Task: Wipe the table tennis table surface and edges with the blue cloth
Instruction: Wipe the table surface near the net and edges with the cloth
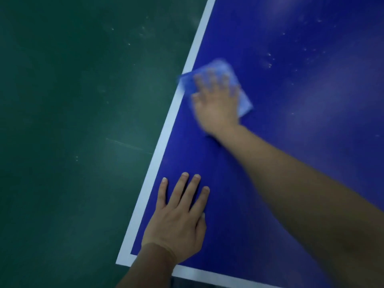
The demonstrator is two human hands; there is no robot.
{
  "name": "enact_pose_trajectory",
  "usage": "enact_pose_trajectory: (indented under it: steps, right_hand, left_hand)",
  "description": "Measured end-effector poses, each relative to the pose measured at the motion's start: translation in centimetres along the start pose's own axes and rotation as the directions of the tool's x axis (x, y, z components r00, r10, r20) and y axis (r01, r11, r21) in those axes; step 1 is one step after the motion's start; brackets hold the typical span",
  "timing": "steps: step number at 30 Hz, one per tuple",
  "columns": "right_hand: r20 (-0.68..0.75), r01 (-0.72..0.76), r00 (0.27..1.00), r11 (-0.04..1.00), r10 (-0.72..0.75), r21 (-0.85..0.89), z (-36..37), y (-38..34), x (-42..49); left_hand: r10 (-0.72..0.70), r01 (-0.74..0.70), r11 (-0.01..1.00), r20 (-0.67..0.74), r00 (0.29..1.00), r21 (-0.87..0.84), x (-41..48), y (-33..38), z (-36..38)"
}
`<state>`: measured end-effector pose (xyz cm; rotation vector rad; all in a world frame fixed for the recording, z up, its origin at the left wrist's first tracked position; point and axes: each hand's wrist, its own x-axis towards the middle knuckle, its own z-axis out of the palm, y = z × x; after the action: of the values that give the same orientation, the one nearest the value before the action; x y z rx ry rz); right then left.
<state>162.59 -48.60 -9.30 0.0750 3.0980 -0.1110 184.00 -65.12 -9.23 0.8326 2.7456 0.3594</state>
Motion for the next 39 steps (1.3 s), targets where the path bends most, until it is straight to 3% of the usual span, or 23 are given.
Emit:
enact_pose_trajectory:
  steps: [2,3,5,7,8,10,12,14,16,18,20,22,25,27,29,31,33,34,36,39]
  right_hand:
    - [0.071,0.428,0.901,0.904,-0.427,0.003,0.8,-2.7,-2.9]
    - [0.094,0.507,0.858,0.862,-0.505,0.002,0.5,-2.0,-3.3]
    - [0.099,0.388,0.919,0.92,-0.381,-0.063,-0.2,2.6,-1.9]
    - [0.058,0.05,0.997,0.989,-0.042,-0.142,-1.0,8.8,-0.7]
    - [0.028,-0.145,0.988,0.983,0.149,-0.113,-1.5,11.8,-0.8]
    - [-0.009,-0.451,0.893,0.892,0.451,0.028,-2.1,14.3,-1.4]
    - [-0.005,-0.586,0.809,0.806,0.588,0.083,-1.6,11.1,-1.9]
    - [-0.05,-0.42,0.904,0.905,0.424,0.07,-0.1,5.0,-3.0]
    - [-0.029,-0.028,0.999,0.999,0.029,0.032,1.0,-0.4,-4.8]
    - [0.022,0.201,0.979,0.979,-0.201,0.004,0.8,0.2,-6.1]
    - [0.023,0.127,0.992,0.99,-0.126,-0.063,0.4,5.9,-6.1]
    - [-0.009,-0.127,0.992,0.986,0.127,-0.108,-0.3,13.1,-6.5]
    - [-0.037,-0.529,0.848,0.848,0.529,0.014,-1.5,19.8,-7.5]
    - [-0.028,-0.655,0.751,0.749,0.66,0.1,-1.3,18.7,-7.0]
    - [-0.051,-0.552,0.829,0.83,0.557,0.08,-0.6,14.6,-7.2]
    - [-0.061,-0.245,0.967,0.967,0.249,0.065,0.1,10.4,-9.1]
    - [-0.024,0.059,0.998,0.998,-0.058,0.038,0.4,10.3,-12.0]
    - [-0.005,0.122,0.993,0.992,-0.122,0.039,0.1,12.3,-12.8]
    - [-0.024,0.074,0.997,0.997,-0.074,-0.002,-0.6,18.5,-13.1]
    - [0.011,-0.312,0.95,0.95,0.313,-0.014,-2.2,28.7,-11.2]
  left_hand:
    - [-0.003,0.003,1.0,0.002,1.0,0.019,0.0,0.1,0.1]
    - [0.0,0.0,1.0,0.008,1.0,0.022,0.0,0.1,0.1]
    - [0.002,-0.002,1.0,0.005,1.0,0.017,-0.1,0.2,0.0]
    - [0.004,-0.004,1.0,-0.014,1.0,0.026,0.0,0.3,0.1]
    - [0.008,-0.007,1.0,-0.017,1.0,0.028,-0.1,0.3,0.1]
    - [0.009,-0.009,1.0,-0.022,1.0,0.023,0.0,0.1,0.0]
    - [0.011,-0.01,0.999,-0.015,1.0,0.034,0.0,0.0,0.0]
    - [0.003,-0.003,1.0,-0.006,1.0,0.026,0.0,0.1,-0.4]
    - [0.001,-0.001,1.0,-0.01,1.0,0.03,0.1,0.2,-0.4]
    - [0.006,-0.005,0.999,-0.019,1.0,0.031,0.0,0.2,-0.2]
    - [0.003,-0.002,0.999,-0.023,1.0,0.035,-0.1,0.2,-0.1]
    - [0.002,-0.001,0.999,-0.033,0.999,0.036,-0.1,0.3,0.0]
    - [-0.004,0.006,0.999,-0.055,0.999,0.037,-0.1,0.4,0.2]
    - [-0.013,0.016,0.999,-0.064,0.998,0.04,-0.1,0.5,0.2]
    - [-0.019,0.022,0.999,-0.071,0.997,0.048,0.0,0.6,0.1]
    - [-0.027,0.032,0.998,-0.087,0.996,0.05,-0.1,1.0,0.0]
    - [-0.051,0.056,0.998,-0.109,0.993,0.039,-0.1,1.4,-0.3]
    - [-0.069,0.073,0.997,-0.121,0.99,0.03,0.1,1.7,-0.5]
    - [-0.108,0.109,0.994,-0.133,0.985,-0.003,1.1,2.3,-1.2]
    - [-0.102,0.093,0.994,-0.155,0.983,-0.066,4.3,4.9,-1.8]
